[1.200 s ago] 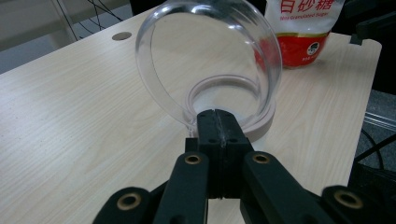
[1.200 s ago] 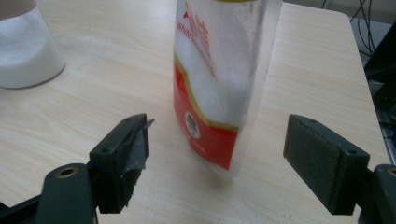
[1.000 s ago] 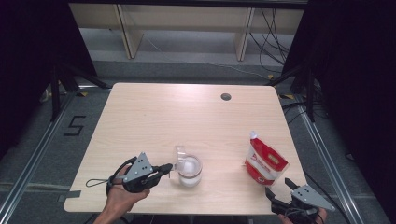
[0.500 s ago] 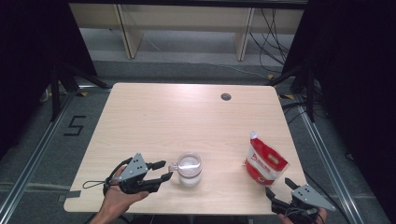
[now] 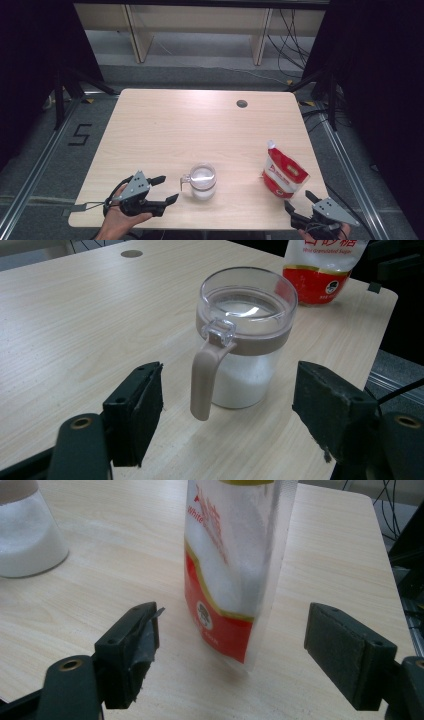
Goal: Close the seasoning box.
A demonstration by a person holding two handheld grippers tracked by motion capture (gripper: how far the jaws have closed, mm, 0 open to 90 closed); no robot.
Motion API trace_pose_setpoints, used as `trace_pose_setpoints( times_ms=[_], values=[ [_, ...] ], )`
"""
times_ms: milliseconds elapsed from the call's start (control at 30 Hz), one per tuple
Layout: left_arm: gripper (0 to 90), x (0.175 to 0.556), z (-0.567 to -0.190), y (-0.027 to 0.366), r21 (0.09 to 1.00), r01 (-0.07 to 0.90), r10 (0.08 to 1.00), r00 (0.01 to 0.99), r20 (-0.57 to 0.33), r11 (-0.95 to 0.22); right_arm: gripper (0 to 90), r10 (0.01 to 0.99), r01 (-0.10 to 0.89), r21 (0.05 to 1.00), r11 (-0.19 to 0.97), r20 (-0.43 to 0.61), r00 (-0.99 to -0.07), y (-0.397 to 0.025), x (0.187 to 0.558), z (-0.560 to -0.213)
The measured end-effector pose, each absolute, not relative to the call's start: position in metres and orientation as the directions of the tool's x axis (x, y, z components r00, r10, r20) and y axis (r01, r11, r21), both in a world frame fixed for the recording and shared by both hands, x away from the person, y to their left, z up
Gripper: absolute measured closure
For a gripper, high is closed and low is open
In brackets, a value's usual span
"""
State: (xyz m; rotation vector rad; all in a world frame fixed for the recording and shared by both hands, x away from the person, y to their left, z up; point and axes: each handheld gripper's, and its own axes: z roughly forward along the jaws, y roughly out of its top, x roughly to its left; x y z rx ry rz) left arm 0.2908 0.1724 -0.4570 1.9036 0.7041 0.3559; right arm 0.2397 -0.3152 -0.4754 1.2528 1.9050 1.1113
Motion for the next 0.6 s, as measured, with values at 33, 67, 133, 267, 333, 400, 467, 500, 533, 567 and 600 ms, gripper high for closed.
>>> trace_pose_setpoints(
  times_ms=[33, 67, 133, 267, 333, 400, 467, 500, 533, 567, 600],
  values=[
    [27.0, 0.29, -0.457, 0.173, 0.901, 0.313, 0.617, 0.784, -0.068, -0.299, 22.7, 0.926, 0.428, 0.88, 0.204, -0.031, -0.377, -0.315, 0.24, -0.475],
    [27.0, 0.289, -0.458, 0.173, 0.899, 0.31, 0.618, 0.784, -0.058, -0.309, 22.6, 0.925, 0.428, 0.88, 0.205, -0.031, -0.379, -0.315, 0.24, -0.475],
    [26.8, 0.286, -0.459, 0.174, 0.898, 0.317, 0.623, 0.78, -0.063, -0.305, 22.6, 0.924, 0.421, 0.882, 0.21, -0.038, -0.38, -0.316, 0.24, -0.476],
    [26.6, 0.284, -0.463, 0.178, 0.895, 0.316, 0.622, 0.781, -0.056, -0.316, 22.6, 0.922, 0.431, 0.877, 0.214, -0.036, -0.386, -0.317, 0.24, -0.475],
    [26.6, 0.281, -0.465, 0.178, 0.894, 0.323, 0.625, 0.778, -0.062, -0.312, 22.6, 0.921, 0.426, 0.877, 0.221, -0.044, -0.387, -0.317, 0.24, -0.475],
    [26.6, 0.279, -0.466, 0.178, 0.892, 0.335, 0.633, 0.77, -0.073, -0.305, 22.6, 0.924, 0.425, 0.88, 0.212, -0.039, -0.38, -0.316, 0.24, -0.476],
    [26.6, 0.277, -0.467, 0.178, 0.893, 0.333, 0.63, 0.773, -0.075, -0.303, 22.6, 0.926, 0.43, 0.879, 0.207, -0.033, -0.377, -0.316, 0.24, -0.476],
    [26.5, 0.276, -0.468, 0.177, 0.893, 0.331, 0.628, 0.775, -0.074, -0.303, 22.6, 0.925, 0.429, 0.879, 0.208, -0.034, -0.378, -0.316, 0.24, -0.476],
    [26.5, 0.275, -0.468, 0.177, 0.892, 0.328, 0.624, 0.778, -0.068, -0.311, 22.5, 0.927, 0.433, 0.878, 0.203, -0.03, -0.374, -0.316, 0.239, -0.476],
    [26.2, 0.274, -0.468, 0.177, 0.892, 0.322, 0.621, 0.782, -0.061, -0.318, 22.4, 0.929, 0.44, 0.876, 0.195, -0.022, -0.368, -0.315, 0.239, -0.476],
    [25.8, 0.273, -0.469, 0.176, 0.889, 0.325, 0.619, 0.783, -0.062, -0.323, 22.4, 0.927, 0.435, 0.878, 0.202, -0.028, -0.374, -0.315, 0.239, -0.476]
  ],
)
